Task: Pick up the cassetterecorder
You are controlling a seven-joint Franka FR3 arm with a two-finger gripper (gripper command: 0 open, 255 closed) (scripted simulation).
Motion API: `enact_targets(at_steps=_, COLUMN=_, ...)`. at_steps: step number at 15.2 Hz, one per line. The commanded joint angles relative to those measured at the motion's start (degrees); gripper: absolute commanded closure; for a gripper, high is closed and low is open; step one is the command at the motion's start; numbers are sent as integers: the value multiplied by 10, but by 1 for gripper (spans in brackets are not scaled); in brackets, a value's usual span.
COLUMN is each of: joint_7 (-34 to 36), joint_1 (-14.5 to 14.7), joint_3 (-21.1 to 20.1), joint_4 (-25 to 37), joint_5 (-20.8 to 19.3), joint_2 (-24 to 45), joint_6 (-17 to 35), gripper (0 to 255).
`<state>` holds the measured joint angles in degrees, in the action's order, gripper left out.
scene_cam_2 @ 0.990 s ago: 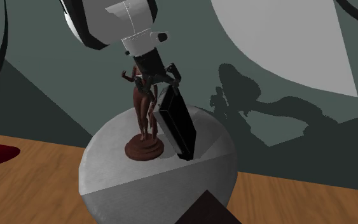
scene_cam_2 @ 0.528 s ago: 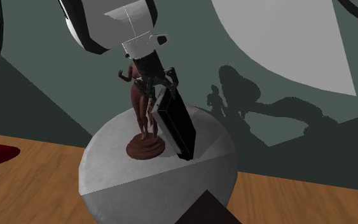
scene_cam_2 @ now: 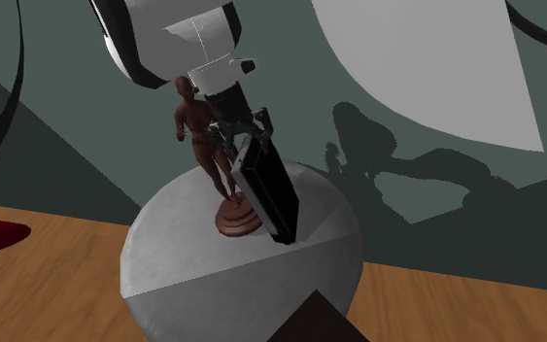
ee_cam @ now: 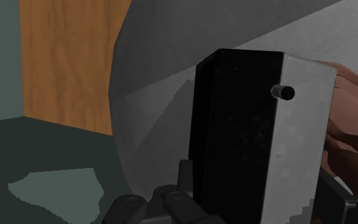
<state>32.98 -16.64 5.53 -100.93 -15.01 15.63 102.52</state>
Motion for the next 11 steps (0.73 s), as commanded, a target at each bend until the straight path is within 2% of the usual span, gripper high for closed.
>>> enact_targets(at_steps=1, joint_7=-3, joint_1=-1, joint_3=1, joint_4=3, joint_5=0, joint_2=3, joint_6=-6, gripper=255)
enact_targets(at_steps=11, joint_7=-19, joint_1=1, joint_3=1, joint_4=54, joint_5=2, joint_2=-16, joint_6=-74, gripper=255)
